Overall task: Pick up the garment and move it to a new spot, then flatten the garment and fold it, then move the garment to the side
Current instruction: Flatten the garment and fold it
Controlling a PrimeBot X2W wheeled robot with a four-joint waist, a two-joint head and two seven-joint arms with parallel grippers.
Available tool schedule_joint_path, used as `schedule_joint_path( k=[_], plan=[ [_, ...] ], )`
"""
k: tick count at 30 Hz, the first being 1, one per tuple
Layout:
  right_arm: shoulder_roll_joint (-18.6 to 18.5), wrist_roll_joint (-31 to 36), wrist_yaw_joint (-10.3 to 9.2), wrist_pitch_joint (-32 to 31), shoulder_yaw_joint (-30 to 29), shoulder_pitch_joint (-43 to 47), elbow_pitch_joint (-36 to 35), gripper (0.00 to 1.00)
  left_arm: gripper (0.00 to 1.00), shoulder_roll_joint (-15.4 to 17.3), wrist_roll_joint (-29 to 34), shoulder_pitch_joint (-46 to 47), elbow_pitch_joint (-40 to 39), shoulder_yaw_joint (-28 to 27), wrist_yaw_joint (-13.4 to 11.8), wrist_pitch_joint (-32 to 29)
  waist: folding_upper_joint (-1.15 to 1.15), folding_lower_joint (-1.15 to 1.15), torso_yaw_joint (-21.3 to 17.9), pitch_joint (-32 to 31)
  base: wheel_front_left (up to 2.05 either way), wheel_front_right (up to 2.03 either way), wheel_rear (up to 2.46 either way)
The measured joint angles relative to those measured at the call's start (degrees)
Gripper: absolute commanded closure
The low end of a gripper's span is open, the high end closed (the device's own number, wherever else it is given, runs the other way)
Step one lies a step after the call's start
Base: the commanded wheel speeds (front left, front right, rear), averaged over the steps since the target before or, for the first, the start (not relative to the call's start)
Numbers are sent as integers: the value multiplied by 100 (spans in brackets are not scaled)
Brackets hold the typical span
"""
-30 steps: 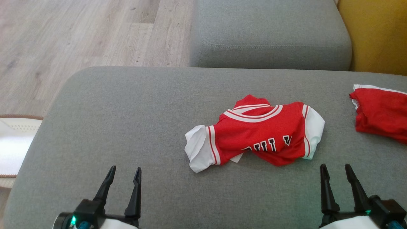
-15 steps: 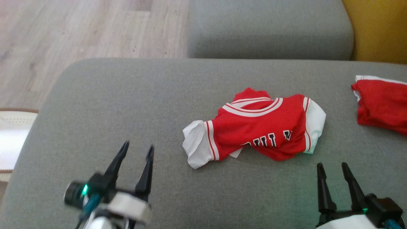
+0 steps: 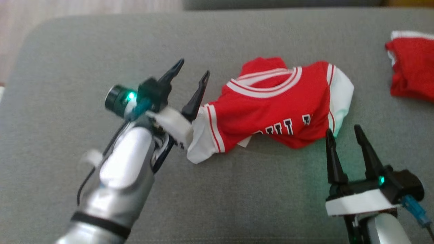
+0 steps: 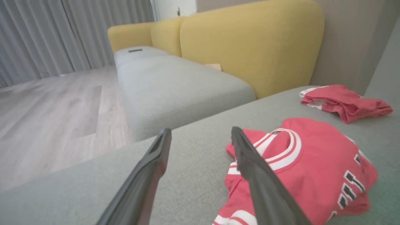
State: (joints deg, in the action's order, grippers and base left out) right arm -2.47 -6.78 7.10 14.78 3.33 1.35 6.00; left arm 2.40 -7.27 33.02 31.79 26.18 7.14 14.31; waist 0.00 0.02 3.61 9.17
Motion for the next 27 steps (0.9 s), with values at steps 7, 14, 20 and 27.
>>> schedule_joint_path(
  k=[7,14,20,27],
  plan=[
    [-3,81,0,0,37,-276,-190,0,0,-37,-1383,961,1334,1054,2,-97,0,0,-329,660,0,0,0],
    [-4,81,0,0,38,-438,-261,0,0,-52,-2111,1429,2126,1702,43,-129,0,-1,-634,1053,0,0,0],
    [-4,80,0,0,46,-450,-269,0,0,-52,-2294,1714,2557,2024,43,-51,0,-1,-758,1197,0,0,0],
    [-4,70,0,0,29,-543,-278,0,79,9,-2677,1798,2682,2547,43,-3,0,-2,-799,1177,0,0,0]
  ],
)
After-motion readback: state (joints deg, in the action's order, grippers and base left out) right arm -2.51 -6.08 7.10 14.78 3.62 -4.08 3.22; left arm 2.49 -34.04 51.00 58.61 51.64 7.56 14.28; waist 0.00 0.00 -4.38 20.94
